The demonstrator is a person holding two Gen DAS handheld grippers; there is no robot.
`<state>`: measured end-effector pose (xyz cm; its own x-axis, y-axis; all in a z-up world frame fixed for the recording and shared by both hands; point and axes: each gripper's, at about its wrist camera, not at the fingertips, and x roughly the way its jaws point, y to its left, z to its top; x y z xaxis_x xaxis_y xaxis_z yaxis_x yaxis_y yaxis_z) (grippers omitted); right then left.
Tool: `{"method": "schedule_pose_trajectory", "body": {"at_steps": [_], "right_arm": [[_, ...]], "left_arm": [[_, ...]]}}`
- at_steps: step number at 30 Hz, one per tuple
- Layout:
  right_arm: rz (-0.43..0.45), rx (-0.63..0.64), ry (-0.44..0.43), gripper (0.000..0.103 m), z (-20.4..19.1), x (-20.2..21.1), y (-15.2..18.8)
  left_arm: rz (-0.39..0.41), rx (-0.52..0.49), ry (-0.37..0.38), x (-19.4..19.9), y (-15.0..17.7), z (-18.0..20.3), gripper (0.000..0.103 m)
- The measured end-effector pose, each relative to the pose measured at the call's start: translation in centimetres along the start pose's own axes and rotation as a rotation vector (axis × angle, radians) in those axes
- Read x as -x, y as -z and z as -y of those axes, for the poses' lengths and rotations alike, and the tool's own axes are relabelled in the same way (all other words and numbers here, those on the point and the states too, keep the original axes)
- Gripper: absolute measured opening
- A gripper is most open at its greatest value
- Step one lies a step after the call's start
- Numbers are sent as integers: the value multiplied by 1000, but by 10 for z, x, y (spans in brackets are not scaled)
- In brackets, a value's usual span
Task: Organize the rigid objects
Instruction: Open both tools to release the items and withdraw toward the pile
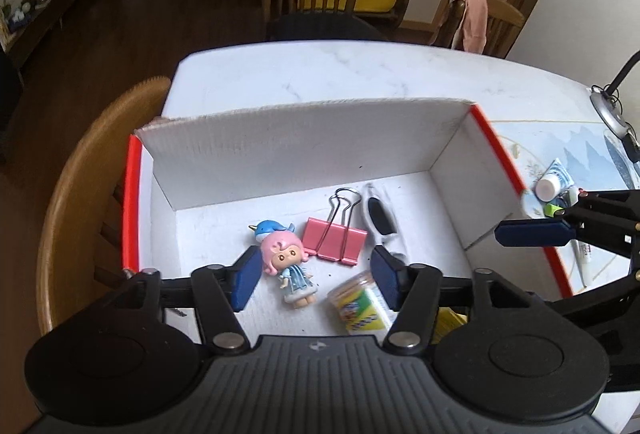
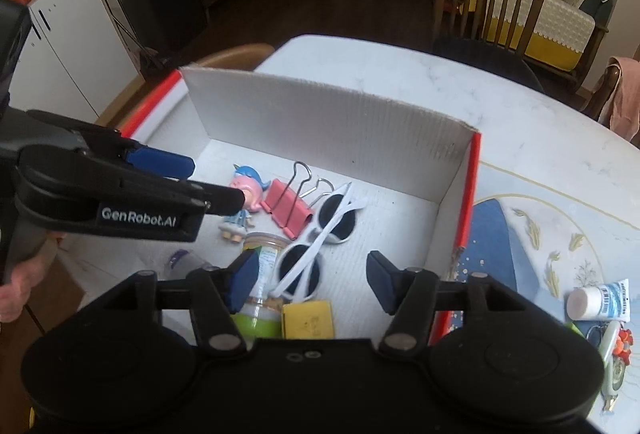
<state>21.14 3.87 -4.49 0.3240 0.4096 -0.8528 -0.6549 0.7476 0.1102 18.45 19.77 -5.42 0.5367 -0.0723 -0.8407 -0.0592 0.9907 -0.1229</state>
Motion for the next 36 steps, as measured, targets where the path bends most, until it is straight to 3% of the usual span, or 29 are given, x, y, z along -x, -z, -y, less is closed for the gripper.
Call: {"method": "schedule_pose_trajectory", "body": {"at_steps": [7,9,17,29,36], "right_arm": [[50,-7,-28,65,1,32,10],[64,-7,-34,70,2,42,14],[121,-24,-56,80,15,80,34],[195,-59,-63,96,60,124,69],[231,-118,-55,97,107,149,100]], "left_arm": [[62,-17,1,32,9,19,68],[79,-20,-3,40,12,25,74],[115,-24,-6,61,21,52,76],[144,-43,30,69,28,110,87],[145,-43,75,59,32,149,90]]}}
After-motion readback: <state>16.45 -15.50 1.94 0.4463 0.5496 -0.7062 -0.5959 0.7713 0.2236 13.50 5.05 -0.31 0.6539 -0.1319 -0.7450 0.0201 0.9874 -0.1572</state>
